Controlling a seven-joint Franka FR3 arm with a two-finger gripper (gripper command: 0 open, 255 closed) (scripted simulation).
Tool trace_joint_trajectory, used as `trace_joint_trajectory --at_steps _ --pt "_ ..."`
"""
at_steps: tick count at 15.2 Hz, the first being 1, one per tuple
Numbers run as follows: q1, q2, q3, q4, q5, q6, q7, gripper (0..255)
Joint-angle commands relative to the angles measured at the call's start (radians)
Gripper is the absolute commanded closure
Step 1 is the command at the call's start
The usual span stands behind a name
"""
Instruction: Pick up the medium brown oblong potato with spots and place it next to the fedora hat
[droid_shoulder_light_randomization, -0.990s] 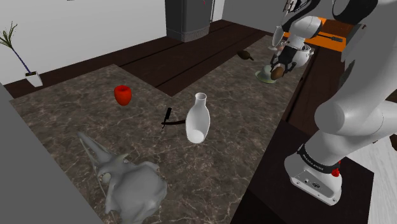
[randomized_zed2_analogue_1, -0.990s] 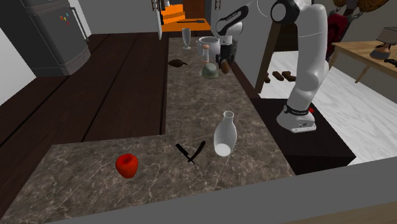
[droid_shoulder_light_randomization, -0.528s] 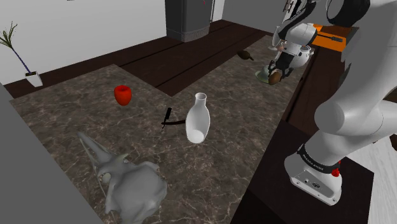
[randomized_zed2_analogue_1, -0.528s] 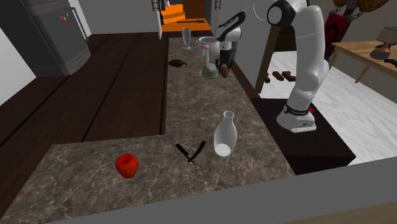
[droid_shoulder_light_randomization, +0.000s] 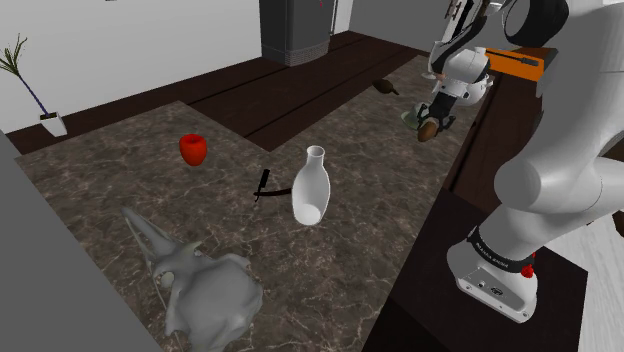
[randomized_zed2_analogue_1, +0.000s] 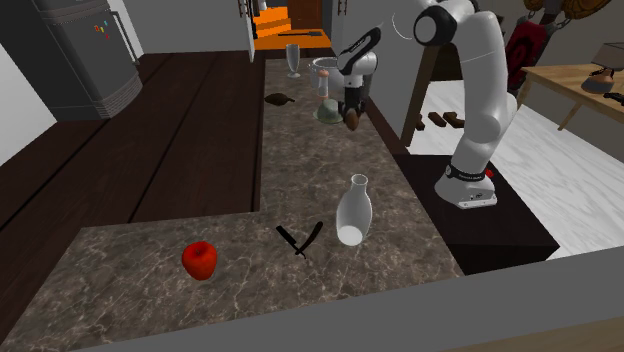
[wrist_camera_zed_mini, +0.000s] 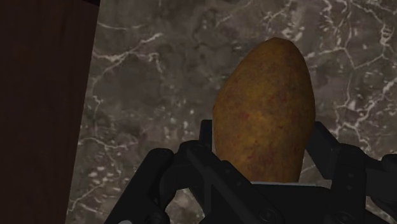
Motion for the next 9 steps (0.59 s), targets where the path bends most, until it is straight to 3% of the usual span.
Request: trace_joint_trajectory --at_steps 1,9 --pt "-0.003 0.018 0.003 -0.002 0.007 0.020 -0.009 255" --pt "-0.008 0.058 0.011 -0.001 0.020 0.056 -0.022 255"
